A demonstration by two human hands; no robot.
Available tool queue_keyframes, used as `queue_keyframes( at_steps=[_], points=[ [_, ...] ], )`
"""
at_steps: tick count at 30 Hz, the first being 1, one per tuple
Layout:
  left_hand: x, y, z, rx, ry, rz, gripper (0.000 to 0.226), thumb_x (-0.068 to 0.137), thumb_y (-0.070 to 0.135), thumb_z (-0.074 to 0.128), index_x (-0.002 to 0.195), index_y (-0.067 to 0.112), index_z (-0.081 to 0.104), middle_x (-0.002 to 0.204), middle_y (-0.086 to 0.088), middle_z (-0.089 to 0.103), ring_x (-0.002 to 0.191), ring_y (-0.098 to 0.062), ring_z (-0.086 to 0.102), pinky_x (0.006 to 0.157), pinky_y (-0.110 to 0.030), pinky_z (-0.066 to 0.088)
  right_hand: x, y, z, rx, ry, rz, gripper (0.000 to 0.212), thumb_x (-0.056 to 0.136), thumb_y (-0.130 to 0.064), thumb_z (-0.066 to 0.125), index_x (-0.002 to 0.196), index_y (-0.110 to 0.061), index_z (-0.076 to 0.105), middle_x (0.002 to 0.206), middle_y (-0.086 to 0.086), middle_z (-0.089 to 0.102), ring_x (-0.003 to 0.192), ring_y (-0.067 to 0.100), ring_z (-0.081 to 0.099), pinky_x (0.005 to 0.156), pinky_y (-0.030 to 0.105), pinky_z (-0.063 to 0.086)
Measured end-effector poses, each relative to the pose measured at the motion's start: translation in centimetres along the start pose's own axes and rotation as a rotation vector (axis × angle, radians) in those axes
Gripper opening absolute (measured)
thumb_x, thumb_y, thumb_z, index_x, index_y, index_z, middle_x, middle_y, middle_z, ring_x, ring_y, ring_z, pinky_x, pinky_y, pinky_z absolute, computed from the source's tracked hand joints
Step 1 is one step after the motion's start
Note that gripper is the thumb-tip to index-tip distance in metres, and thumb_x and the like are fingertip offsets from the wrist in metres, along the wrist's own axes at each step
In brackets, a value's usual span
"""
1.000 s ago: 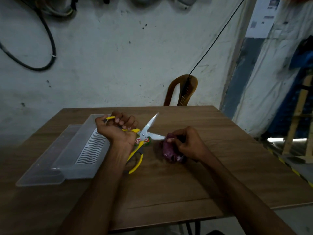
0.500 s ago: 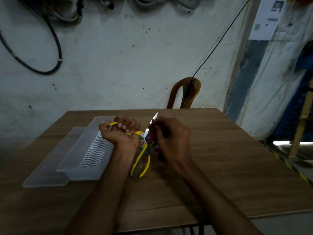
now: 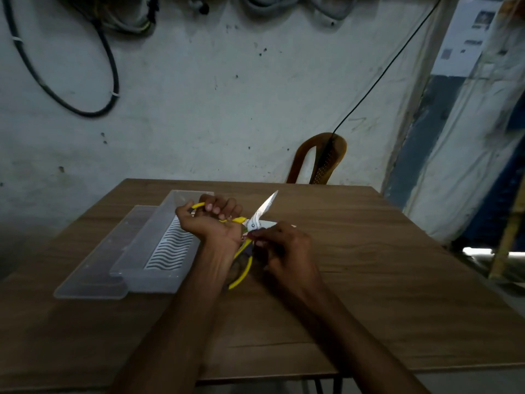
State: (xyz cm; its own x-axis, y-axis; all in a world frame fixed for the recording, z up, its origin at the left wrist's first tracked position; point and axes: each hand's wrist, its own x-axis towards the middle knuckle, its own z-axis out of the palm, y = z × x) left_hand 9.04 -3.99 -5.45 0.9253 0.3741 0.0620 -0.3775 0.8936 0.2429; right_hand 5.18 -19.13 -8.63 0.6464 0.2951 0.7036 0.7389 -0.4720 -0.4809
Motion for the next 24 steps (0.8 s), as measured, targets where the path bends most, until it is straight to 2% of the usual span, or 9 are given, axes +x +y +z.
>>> queue_keyframes(
  at_steps=[2,6,7,9,12,15,17,20,24],
  points=[
    [0.0,-0.1,-0.1,-0.008,-0.003,-0.005,0.027,0.066,0.041,0.041,0.056,0.019,0.03,0.052,0.002,0.023,0.046,-0.013,0.016,0.048,-0.022,0.016,0.4,0.2,-1.6,0.016,0.043,0.029,0.039,0.077,0.008,0.07,0.101,-0.02,0.082,0.099,-0.005,0.076,0.092,0.005,0.068,0.086,0.023,0.055],
    [0.1,-0.3,-0.1,0.011,-0.008,-0.007,0.027,0.065,0.042,0.042,0.056,0.019,0.031,0.052,0.003,0.024,0.046,-0.013,0.015,0.05,-0.023,0.012,2.2,-0.3,-4.3,0.103,0.263,0.115,0.025,0.086,-0.001,0.071,0.099,-0.02,0.08,0.095,-0.008,0.075,0.093,0.005,0.069,0.085,0.027,0.057],
    [0.1,-0.3,-0.1,0.013,-0.014,-0.005,0.027,0.065,0.042,0.042,0.056,0.019,0.031,0.052,0.003,0.024,0.046,-0.013,0.016,0.049,-0.022,0.013,2.6,-0.4,-4.3,0.076,0.258,0.069,0.025,0.085,0.0,0.071,0.099,-0.018,0.08,0.096,-0.006,0.075,0.093,0.006,0.069,0.085,0.025,0.056],
    [0.0,-0.5,-0.1,0.007,-0.027,-0.002,0.027,0.065,0.042,0.041,0.056,0.019,0.031,0.051,0.003,0.024,0.044,-0.013,0.017,0.048,-0.021,0.016,2.7,-0.7,-3.1,-0.014,0.113,-0.067,0.029,0.081,0.003,0.067,0.102,-0.013,0.08,0.099,0.001,0.074,0.093,0.013,0.068,0.085,0.023,0.054],
    [-0.1,-0.7,-0.2,0.003,-0.036,-0.004,0.027,0.064,0.043,0.041,0.056,0.019,0.03,0.05,0.003,0.024,0.043,-0.013,0.018,0.05,-0.02,0.018,2.0,0.2,-0.1,-0.143,-0.114,-0.204,0.038,0.077,-0.009,0.056,0.109,-0.004,0.076,0.104,0.014,0.07,0.094,0.031,0.067,0.082,0.034,0.055],
    [-0.1,-0.8,-0.2,0.023,-0.031,-0.008,0.027,0.063,0.043,0.04,0.056,0.019,0.03,0.05,0.003,0.024,0.043,-0.013,0.017,0.051,-0.022,0.016,2.0,1.7,0.7,-0.186,-0.062,-0.21,0.041,0.075,-0.018,0.055,0.109,-0.006,0.076,0.107,0.014,0.068,0.096,0.03,0.065,0.08,0.036,0.056],
    [-0.3,-1.0,0.0,0.013,-0.031,-0.007,0.028,0.063,0.043,0.041,0.056,0.019,0.03,0.051,0.003,0.023,0.043,-0.013,0.017,0.051,-0.022,0.014,2.6,2.5,0.4,-0.2,0.011,-0.189,0.038,0.071,-0.013,0.064,0.106,-0.006,0.076,0.106,0.014,0.068,0.095,0.027,0.064,0.078,0.033,0.055],
    [-0.1,-1.3,-0.1,0.001,-0.01,-0.009,0.028,0.064,0.043,0.041,0.056,0.019,0.03,0.05,0.003,0.024,0.042,-0.013,0.017,0.053,-0.023,0.011,4.1,3.2,0.0,-0.226,-0.025,-0.164,0.044,0.06,-0.002,0.082,0.104,-0.007,0.077,0.105,0.013,0.069,0.093,0.031,0.067,0.077,0.034,0.055],
    [0.0,-1.1,-0.3,0.03,0.003,-0.018,0.028,0.064,0.043,0.043,0.056,0.019,0.031,0.051,0.003,0.024,0.044,-0.014,0.016,0.054,-0.025,0.008,6.0,4.0,-1.5,-0.232,-0.011,-0.078,0.043,0.063,0.01,0.073,0.102,-0.007,0.078,0.106,0.013,0.071,0.089,0.027,0.07,0.075,0.031,0.057]
  ],
)
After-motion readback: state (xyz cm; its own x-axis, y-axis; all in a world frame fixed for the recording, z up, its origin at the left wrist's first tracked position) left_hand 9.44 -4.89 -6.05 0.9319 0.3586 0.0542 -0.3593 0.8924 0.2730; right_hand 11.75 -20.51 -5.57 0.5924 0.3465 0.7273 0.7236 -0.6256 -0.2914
